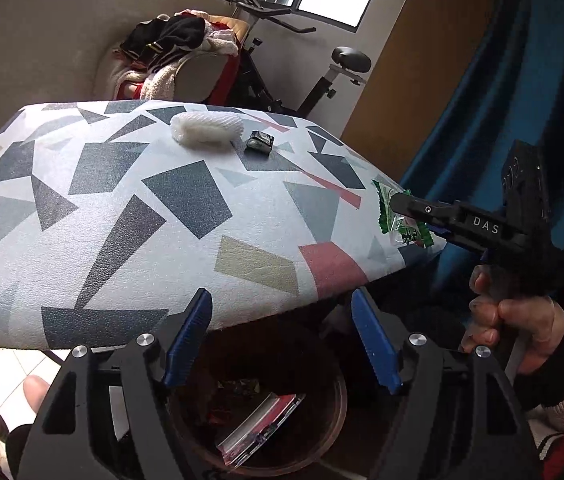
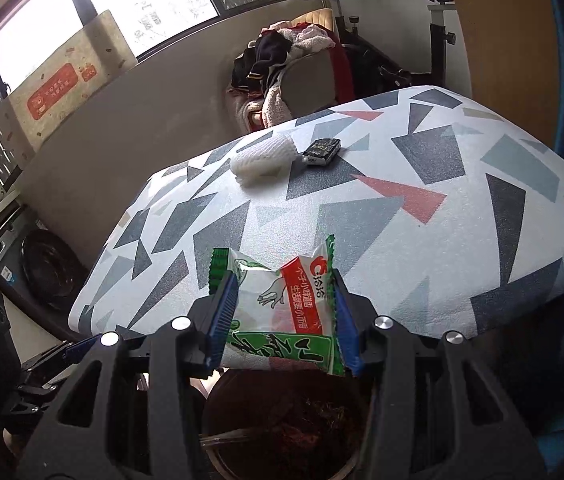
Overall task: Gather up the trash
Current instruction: 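Carry the green snack packet over the bin and open the right tool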
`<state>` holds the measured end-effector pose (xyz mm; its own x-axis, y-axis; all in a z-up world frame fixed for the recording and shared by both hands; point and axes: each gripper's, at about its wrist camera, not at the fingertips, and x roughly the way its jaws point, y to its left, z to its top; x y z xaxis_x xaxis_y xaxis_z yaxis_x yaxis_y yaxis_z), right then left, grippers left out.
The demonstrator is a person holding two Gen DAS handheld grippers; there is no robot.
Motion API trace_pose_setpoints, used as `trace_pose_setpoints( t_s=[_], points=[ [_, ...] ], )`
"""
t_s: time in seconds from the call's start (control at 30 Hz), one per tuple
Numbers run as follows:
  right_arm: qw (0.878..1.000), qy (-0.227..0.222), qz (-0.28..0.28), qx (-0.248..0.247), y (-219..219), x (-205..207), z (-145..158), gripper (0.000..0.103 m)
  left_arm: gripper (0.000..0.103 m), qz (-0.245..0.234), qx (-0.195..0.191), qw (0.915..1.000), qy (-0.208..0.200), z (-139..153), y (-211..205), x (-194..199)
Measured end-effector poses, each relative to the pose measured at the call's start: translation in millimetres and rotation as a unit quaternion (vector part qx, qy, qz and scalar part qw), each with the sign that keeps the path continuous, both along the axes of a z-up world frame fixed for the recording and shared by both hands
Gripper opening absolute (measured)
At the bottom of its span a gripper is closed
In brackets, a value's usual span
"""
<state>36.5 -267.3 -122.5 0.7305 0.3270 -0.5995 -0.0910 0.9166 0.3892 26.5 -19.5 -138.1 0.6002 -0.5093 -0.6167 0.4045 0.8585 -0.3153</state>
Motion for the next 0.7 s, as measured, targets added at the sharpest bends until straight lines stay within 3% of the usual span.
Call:
trace_pose_setpoints(
  t_s=[0.1,0.27,0.7],
  points=[
    [1.0,0.003,0.006,-0.006,4.4,-2.7,-4.1,0.047,0.087,0.026,0.009,0.9994,-0.02,10.2,8.1,-2.9],
    [0.999,0.011,0.024,-0.019,17.1,-9.1,-12.9,0.047,0.094,0.068,0.008,0.997,-0.036,22.5,26.9,-7.8],
    [0.994,0.037,0.08,-0.06,56.2,-22.8,-42.4,0.048,0.097,0.133,0.031,0.9902,-0.027,19.2,57.6,-14.8]
  ],
)
